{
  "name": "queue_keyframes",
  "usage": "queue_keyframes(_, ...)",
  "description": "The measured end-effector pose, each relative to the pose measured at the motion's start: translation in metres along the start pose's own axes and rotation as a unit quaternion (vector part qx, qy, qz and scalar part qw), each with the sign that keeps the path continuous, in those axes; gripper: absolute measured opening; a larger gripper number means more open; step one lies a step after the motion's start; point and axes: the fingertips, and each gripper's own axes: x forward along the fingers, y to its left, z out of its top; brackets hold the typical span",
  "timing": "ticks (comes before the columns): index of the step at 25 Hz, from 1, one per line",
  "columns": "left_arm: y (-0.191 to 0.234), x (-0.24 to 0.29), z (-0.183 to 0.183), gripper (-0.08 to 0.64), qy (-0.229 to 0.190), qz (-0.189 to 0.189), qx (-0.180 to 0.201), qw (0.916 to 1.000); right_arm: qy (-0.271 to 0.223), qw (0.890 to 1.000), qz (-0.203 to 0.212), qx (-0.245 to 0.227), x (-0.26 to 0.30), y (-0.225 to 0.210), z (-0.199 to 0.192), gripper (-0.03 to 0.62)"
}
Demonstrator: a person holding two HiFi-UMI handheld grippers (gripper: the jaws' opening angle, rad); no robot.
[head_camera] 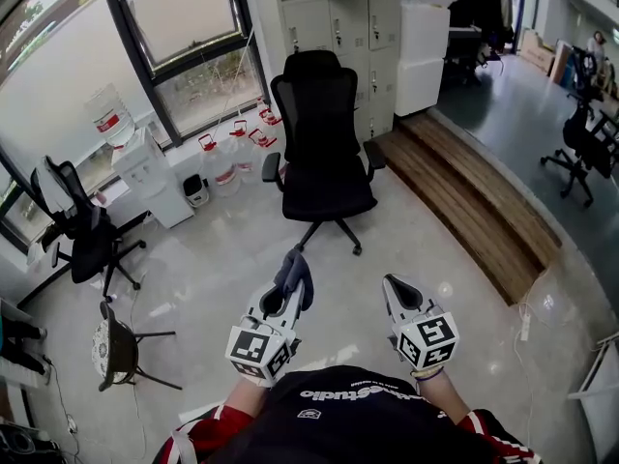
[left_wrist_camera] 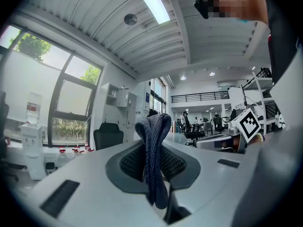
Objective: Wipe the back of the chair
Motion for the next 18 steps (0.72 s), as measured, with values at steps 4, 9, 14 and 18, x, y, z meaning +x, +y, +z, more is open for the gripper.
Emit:
queue_keyframes(4, -0.002, 0.003, 0.000, 0.057, 0.003, -0.003, 0.001, 1.0000, -0.002, 1.000, -0.003, 0.000, -0.001, -0.003, 0.002, 0.014)
queue_keyframes(9, -0.001, 0.006, -0.002, 0.057, 0.005, -0.003, 0.002, 1.0000, -0.003, 1.000, -0.003, -0.003, -0.001, -0.005, 0.001, 0.014)
queue_keyframes(14, -0.001, 0.012, 0.002, 0.057, 0.002, -0.003, 0.005, 1.0000, -0.004, 1.000, -0.004, -0.006, 0.003, -0.011, 0.005, 0.014)
queue_keyframes(18, -0.002, 0.019, 0.004, 0.057, 0.006, -0.003, 0.009, 0.9999, 0.000, 1.000, 0.002, -0.004, 0.007, -0.015, 0.006, 0.014)
